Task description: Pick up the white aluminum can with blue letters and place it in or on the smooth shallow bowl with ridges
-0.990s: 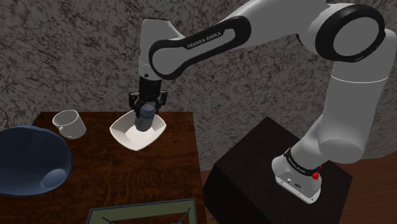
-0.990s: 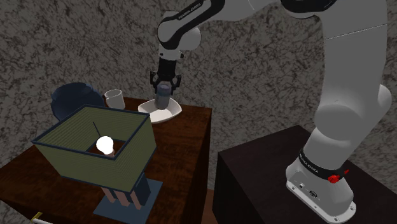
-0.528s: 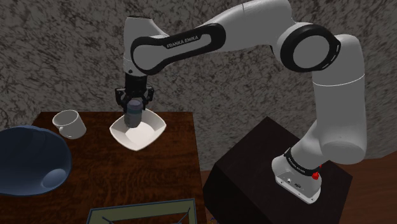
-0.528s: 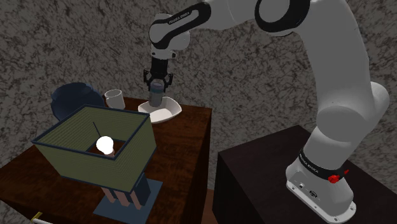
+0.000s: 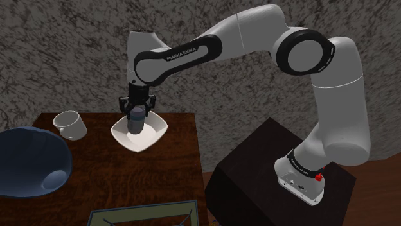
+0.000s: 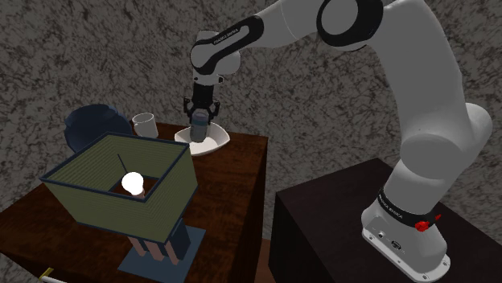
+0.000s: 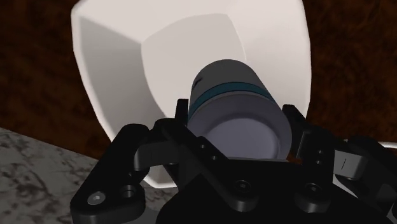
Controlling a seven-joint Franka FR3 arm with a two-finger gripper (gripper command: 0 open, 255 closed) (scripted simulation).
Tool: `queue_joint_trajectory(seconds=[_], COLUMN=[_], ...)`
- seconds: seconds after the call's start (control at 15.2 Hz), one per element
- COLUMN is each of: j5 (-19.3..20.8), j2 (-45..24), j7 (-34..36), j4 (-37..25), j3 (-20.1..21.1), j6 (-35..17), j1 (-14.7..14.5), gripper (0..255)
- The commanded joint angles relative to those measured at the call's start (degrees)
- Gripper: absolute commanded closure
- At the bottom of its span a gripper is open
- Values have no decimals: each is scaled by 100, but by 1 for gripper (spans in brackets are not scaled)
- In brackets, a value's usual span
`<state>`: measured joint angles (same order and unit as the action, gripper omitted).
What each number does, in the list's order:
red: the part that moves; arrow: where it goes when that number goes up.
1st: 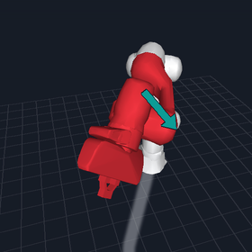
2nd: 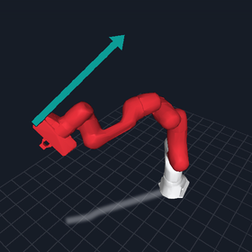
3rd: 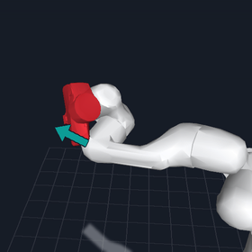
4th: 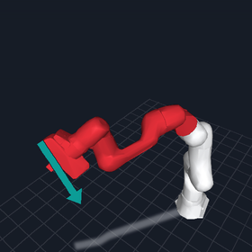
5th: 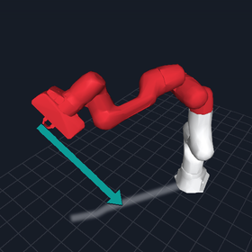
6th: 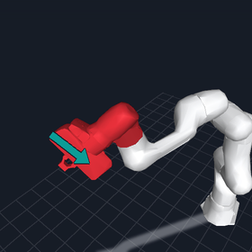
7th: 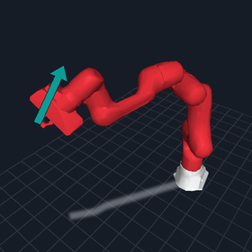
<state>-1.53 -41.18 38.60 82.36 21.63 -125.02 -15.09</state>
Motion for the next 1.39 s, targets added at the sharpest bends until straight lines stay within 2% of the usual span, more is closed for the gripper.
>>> queue_joint_trajectory(seconds=[0.0, 0.66, 0.73, 1.06, 1.32], j5=[13, 29, 27, 29, -56], j2=[-76, -175, -167, -175, 228], j7=[-15, -33, -37, -33, -79], j4=[42, 72, 67, 73, 5], j3=[-13, -30, -29, -30, 31], j6=[-120, -246, -231, -246, 235], j1=[-10, -22, -16, -22, 136], gripper=[255, 255, 0, 0, 0])
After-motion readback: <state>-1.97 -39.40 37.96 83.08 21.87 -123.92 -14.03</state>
